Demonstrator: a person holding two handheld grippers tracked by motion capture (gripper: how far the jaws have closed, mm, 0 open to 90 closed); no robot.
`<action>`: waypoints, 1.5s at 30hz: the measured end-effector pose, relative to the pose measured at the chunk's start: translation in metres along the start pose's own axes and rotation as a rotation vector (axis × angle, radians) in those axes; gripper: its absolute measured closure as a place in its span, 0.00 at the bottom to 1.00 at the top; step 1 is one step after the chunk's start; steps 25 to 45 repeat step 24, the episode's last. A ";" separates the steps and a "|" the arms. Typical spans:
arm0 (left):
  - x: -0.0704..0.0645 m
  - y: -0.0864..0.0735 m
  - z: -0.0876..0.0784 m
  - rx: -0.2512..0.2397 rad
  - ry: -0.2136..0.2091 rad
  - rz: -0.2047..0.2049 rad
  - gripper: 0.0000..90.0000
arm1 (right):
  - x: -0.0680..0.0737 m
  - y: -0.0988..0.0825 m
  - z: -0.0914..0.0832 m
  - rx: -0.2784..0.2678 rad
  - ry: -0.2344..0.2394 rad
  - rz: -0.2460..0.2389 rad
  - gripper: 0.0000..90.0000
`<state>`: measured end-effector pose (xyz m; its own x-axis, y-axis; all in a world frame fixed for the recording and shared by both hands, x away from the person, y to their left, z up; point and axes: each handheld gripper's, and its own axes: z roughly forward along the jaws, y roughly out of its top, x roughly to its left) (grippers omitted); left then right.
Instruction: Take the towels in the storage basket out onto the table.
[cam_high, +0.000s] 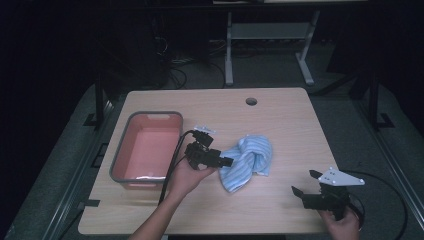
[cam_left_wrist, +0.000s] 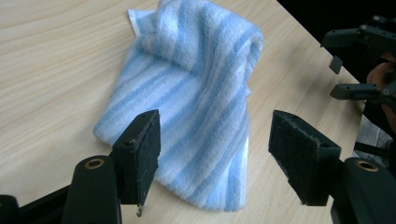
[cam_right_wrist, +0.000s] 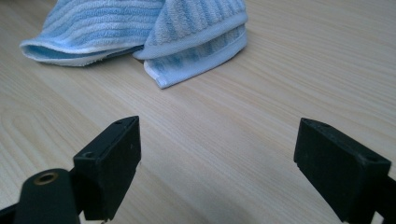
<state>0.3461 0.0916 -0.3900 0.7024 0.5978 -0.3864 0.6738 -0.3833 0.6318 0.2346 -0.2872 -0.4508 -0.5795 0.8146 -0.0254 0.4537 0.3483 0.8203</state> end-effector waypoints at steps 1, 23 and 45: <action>0.000 -0.003 -0.002 -0.005 0.000 -0.002 0.37 | 0.000 0.000 0.000 0.001 0.000 0.000 0.16; -0.010 -0.042 -0.010 -0.024 -0.026 0.028 0.35 | 0.002 -0.001 0.001 0.010 -0.005 -0.004 0.16; -0.010 -0.042 -0.010 -0.024 -0.026 0.028 0.35 | 0.002 -0.001 0.001 0.010 -0.005 -0.004 0.16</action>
